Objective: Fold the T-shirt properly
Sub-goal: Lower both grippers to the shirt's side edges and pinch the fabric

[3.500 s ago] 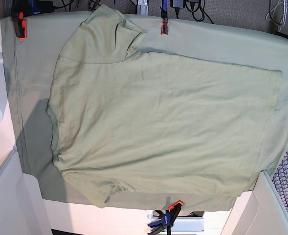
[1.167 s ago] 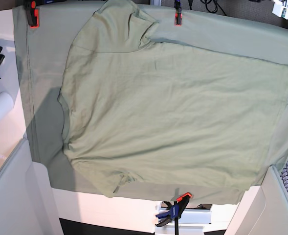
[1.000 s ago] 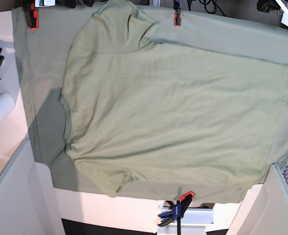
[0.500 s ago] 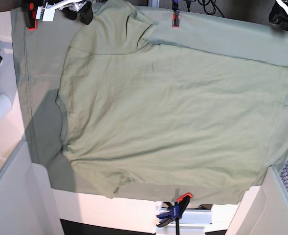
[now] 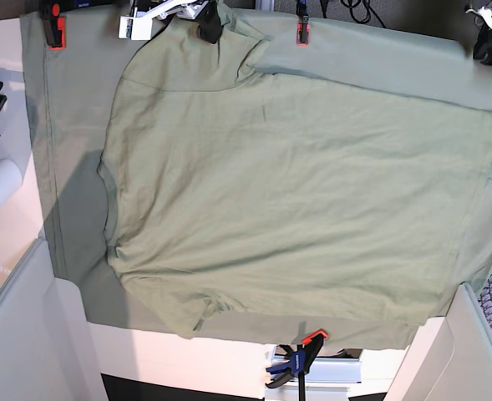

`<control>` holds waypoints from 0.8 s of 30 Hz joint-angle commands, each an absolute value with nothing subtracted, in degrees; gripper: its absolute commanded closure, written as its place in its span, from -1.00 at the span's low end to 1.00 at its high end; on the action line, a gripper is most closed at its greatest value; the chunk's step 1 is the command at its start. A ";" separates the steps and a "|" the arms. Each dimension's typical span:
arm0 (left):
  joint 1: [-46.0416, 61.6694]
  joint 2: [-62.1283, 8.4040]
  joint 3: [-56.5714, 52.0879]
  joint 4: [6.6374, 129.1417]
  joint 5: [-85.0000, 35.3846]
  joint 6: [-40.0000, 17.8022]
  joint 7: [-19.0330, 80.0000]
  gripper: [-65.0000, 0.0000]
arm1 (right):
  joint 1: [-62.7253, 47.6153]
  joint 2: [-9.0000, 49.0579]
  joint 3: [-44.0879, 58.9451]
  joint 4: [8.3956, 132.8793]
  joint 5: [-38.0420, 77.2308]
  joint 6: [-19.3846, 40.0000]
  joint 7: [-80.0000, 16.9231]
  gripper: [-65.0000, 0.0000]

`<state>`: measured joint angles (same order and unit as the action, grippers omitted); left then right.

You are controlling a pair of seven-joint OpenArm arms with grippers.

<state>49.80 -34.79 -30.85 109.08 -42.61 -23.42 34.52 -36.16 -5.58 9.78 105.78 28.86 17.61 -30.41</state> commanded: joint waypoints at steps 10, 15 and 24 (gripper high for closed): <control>38.04 -43.83 -34.50 99.35 -43.07 -20.14 31.68 -0.32 | -36.53 -5.58 9.69 106.15 26.96 18.00 -29.98 -0.06; 29.28 -44.34 -34.06 85.23 -48.77 -20.18 32.62 -0.32 | -36.53 -5.58 9.67 106.15 26.96 18.02 -29.98 -0.06; 20.36 -43.62 -24.56 75.68 -55.51 -20.14 33.47 -0.32 | -36.56 -5.58 9.67 106.15 25.89 18.00 -29.98 -0.06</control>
<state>20.62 -42.33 -23.92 75.18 -54.81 -19.86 34.30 -36.18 -5.56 9.76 105.73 26.26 18.02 -29.61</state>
